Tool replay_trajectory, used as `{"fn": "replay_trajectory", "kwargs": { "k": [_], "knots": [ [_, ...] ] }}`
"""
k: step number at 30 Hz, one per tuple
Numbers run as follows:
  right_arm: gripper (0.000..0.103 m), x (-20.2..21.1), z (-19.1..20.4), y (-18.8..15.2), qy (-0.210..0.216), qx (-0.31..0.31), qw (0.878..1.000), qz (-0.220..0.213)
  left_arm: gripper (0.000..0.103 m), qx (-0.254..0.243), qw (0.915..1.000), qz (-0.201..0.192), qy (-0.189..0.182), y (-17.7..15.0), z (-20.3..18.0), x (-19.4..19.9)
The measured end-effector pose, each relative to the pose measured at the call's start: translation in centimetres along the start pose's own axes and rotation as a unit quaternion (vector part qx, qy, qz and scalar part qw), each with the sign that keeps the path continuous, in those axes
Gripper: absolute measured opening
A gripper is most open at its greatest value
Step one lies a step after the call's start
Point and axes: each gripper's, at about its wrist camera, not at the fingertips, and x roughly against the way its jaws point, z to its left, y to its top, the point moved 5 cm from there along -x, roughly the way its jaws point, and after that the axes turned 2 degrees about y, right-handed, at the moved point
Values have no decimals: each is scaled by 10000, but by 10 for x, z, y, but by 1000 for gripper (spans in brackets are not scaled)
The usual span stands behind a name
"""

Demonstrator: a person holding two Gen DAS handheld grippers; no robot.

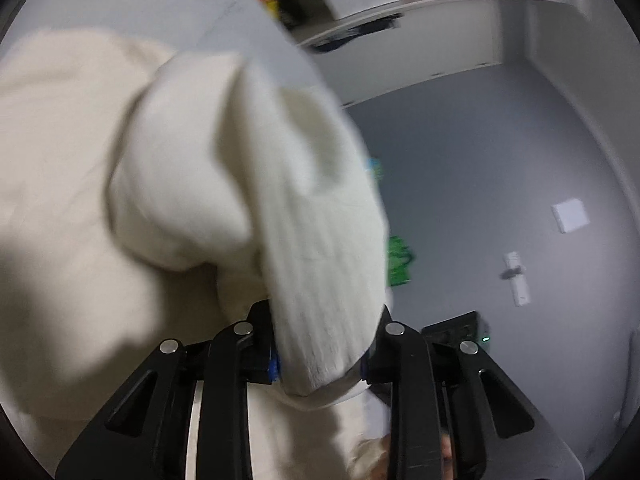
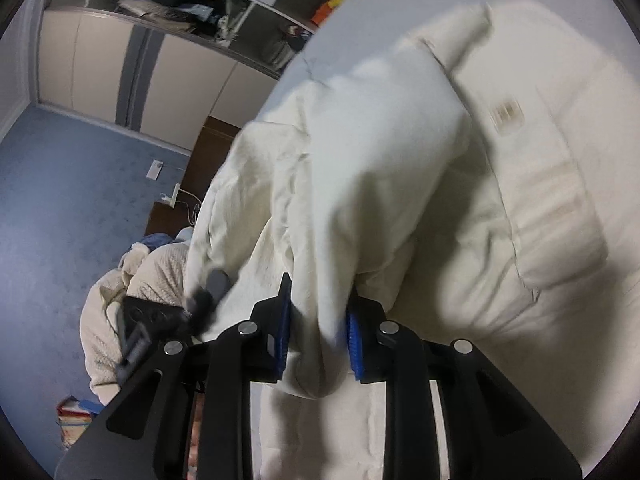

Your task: Fold large clothes

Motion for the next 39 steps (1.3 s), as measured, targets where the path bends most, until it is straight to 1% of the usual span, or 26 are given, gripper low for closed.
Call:
{"fn": "replay_trajectory", "kwargs": {
  "k": [2,4,6,9,15,22,26,28,32,35,39],
  "knots": [
    [18,-4,-12,-5,30,-137,9999,27,32,158,9992,140,334,-12,20,-6],
    [18,-8,-23,-10,64,-227,9997,58,40,313,9979,221,515,-18,31,-7],
    [18,-9,-33,-14,138,-335,9993,88,43,348,9972,276,603,-23,37,-7],
    [18,-9,-41,-16,295,-527,9981,116,46,226,9966,289,733,-28,38,-3],
    [18,-7,-53,-15,527,-813,9952,148,47,145,9955,209,911,-27,38,10],
    [19,-4,-64,-21,724,-1131,9908,169,47,179,9934,119,1125,-29,32,21],
    [28,3,-65,-22,676,-1177,9907,130,47,161,9925,91,1210,-35,16,27],
    [31,7,-63,-22,609,-1130,9917,98,48,30,9911,63,1330,-34,8,26],
    [39,16,-57,-13,482,-1035,9934,-78,52,-562,9820,-32,1802,-30,-16,27],
    [41,25,-59,-6,440,-1038,9934,-212,55,-893,9747,-141,2045,-25,-30,33],
    [42,33,-57,4,378,-929,9944,-346,57,-1116,9669,-381,2263,-19,-36,46]
  ]
}}
